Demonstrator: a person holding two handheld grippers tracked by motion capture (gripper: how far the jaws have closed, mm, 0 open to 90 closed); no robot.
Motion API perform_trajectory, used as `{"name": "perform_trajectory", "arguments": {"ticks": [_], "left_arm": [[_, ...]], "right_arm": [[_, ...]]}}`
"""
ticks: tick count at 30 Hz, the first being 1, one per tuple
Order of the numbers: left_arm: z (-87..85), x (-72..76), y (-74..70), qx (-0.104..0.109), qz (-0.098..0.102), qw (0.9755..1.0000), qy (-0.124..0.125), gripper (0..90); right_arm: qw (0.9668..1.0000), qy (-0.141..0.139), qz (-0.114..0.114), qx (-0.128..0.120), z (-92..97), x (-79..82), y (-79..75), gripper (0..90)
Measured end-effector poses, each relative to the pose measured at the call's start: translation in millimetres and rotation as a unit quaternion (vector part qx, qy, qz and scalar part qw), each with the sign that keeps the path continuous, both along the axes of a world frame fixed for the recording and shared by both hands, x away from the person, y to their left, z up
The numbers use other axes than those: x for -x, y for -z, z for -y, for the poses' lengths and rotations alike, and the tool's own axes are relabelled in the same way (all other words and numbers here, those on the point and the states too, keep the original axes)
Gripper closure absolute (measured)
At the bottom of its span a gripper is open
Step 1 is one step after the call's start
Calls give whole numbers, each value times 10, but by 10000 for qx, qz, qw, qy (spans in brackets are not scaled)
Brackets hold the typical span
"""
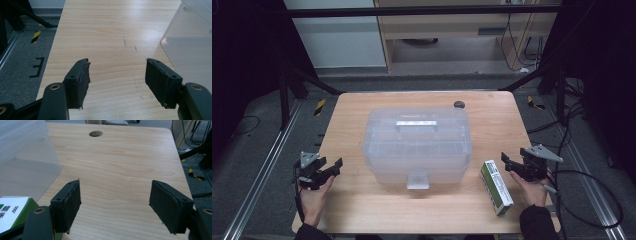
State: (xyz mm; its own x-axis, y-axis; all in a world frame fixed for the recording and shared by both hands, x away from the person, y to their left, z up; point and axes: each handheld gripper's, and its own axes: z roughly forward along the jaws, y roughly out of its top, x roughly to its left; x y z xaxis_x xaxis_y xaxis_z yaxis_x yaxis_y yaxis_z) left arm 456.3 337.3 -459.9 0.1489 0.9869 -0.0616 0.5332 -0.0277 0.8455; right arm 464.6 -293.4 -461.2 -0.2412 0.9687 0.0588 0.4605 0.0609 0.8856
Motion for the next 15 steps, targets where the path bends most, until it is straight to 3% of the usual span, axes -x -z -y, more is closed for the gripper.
{"name": "perform_trajectory", "arguments": {"ticks": [7,11,15], "left_arm": [[-25,41,-53,176,138,9997,123,341],[-17,46,-66,149,139,9996,201,334],[-7,46,-93,88,141,9993,322,323]], "right_arm": [[9999,-26,29,130,-13,-2,26,232],[9999,91,68,112,16,3,53,227],[9998,82,-36,149,31,-9,96,205]]}}
